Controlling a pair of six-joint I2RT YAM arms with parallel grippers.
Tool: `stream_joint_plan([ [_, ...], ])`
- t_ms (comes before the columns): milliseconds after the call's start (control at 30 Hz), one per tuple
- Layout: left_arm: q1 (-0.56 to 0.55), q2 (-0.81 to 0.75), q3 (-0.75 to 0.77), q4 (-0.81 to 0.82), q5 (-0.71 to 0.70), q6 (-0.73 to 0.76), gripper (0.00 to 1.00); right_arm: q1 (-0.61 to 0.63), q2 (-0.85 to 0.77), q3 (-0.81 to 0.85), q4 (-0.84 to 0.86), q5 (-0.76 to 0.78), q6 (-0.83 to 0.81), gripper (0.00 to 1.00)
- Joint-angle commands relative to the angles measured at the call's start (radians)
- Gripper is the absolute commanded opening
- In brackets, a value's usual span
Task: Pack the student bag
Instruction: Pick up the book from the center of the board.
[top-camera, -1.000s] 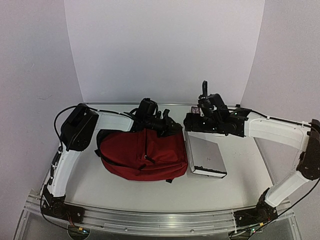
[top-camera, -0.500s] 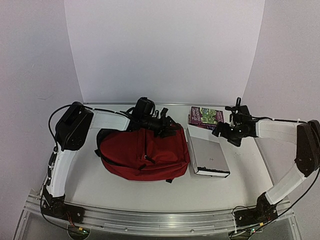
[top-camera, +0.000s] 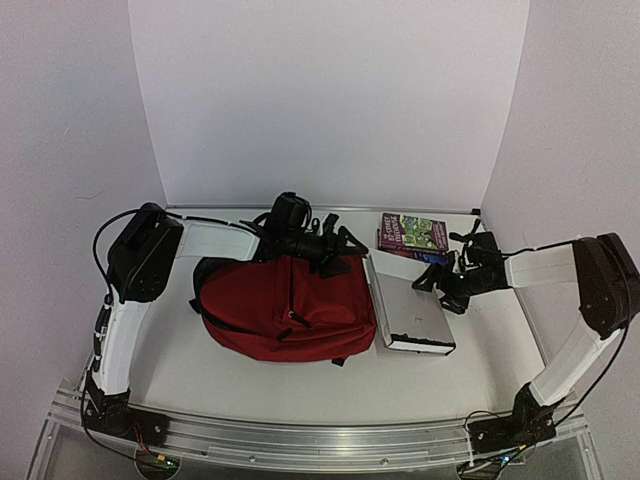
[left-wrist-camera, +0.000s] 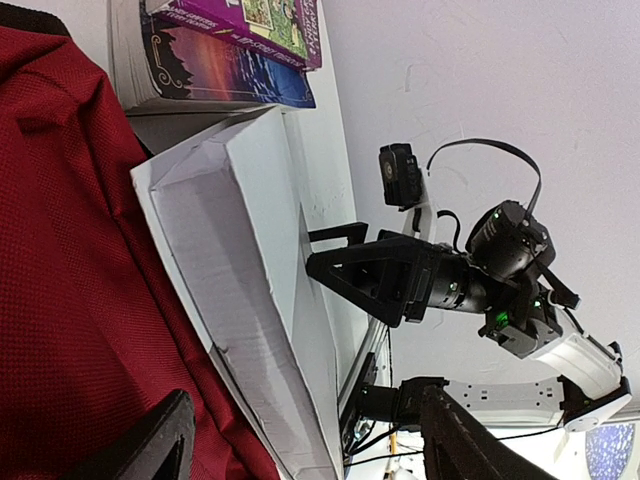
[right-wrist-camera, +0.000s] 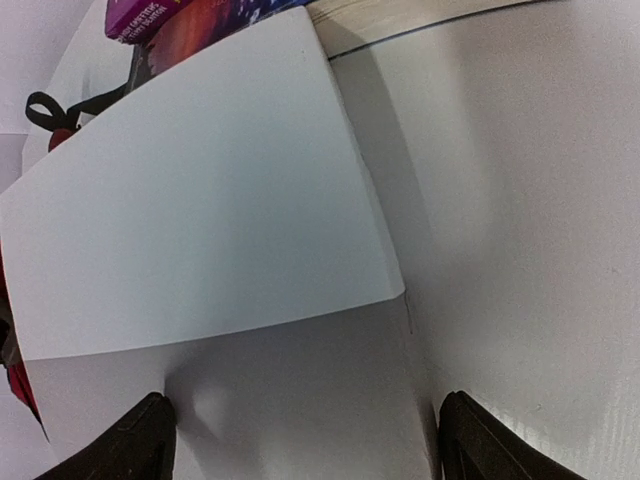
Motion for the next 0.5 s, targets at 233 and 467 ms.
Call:
stream_joint_plan([
  [233,-0.039,0.045,0.012,-0.139,0.003,0.002,0.84,0.024,0.01,0.003,0.095,-0.229,0.041,0.83],
  [467,-0.045,0.066,0.033,-0.255,-0.049,0.036,0.86,0.046,0.009,0.017,0.096,-0.229,0.049,0.82],
])
